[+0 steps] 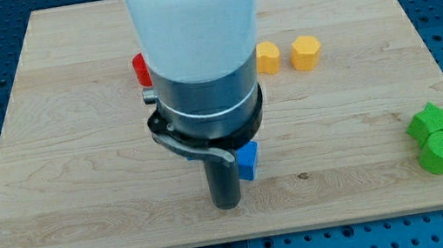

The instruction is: Push the blue cube closer to the blue triangle

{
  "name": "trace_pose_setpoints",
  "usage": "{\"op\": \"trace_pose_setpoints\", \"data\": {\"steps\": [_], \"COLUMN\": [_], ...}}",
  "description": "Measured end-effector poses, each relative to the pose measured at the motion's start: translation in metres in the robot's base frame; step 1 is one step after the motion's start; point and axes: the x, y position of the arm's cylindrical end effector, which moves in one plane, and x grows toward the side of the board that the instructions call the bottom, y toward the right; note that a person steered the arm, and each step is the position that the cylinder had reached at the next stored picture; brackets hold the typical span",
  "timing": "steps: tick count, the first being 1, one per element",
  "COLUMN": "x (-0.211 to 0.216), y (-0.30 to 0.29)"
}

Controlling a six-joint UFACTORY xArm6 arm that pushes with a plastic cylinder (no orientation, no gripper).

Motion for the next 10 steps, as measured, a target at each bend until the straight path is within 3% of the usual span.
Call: {"op": "trace_pose_setpoints", "data": {"steps": [2,3,10], "x": [0.007,-0.008,-0.027], "y": [0.084,0.091,-0.061]}}
